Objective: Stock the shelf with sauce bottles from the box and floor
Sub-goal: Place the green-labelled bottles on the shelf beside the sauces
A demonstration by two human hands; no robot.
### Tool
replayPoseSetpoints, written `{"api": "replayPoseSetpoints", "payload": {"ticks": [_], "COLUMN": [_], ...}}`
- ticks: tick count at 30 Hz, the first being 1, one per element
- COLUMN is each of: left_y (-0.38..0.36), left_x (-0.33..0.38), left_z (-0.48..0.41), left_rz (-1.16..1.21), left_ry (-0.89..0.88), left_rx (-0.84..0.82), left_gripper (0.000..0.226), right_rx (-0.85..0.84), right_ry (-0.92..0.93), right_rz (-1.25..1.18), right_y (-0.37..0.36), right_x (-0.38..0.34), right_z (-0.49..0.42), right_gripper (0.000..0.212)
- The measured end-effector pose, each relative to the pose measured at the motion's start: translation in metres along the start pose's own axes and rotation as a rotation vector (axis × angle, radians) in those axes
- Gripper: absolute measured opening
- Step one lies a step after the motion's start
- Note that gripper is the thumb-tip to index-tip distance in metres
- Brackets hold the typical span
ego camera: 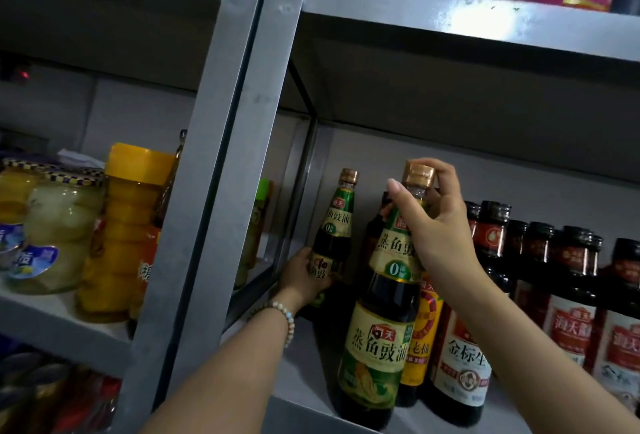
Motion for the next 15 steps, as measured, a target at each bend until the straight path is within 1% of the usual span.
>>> {"api": "replayPoseSetpoints", "payload": {"ticks": [4, 7, 9, 15], "left_y": [-0.001, -0.001, -0.001, -0.001], "left_x": [-0.006, -0.011, -0.013, -0.016], "left_z": [-0.009, -0.012, -0.014, -0.016], "left_rz": [0.003, 0.024, 0.031, 0.018], "left_ry": [-0.011, -0.009, -0.02, -0.035], "left_rx": [-0.002, -0.024, -0.012, 0.04], "left_gripper": [0.046, 0.048, 0.05, 0.053], "right_rx": [-0.002, 0.005, 0.015, 0.002], "right_ry": [-0.005, -0.003, 0.0, -0.002], "right_rz": [0.014, 0.032, 0.044, 0.02], "right_y": [0.0, -0.001, -0.002, -0.001], "right_x": [-0.001, -0.001, -0.002, -0.002], "right_z": [0.001, 0.0, 0.0, 0.001], "right_gripper": [0.035, 0.03, 0.027, 0.029]}}
Point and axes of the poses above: each hand's wrist, its own z-axis away from the middle knuckle, its own y-axis out of the back of the hand, x = y × z, the point moved 6 cm from there along -z, towards the middle knuckle, and after that the axes turned 8 degrees about z, right-handed, at the moved point
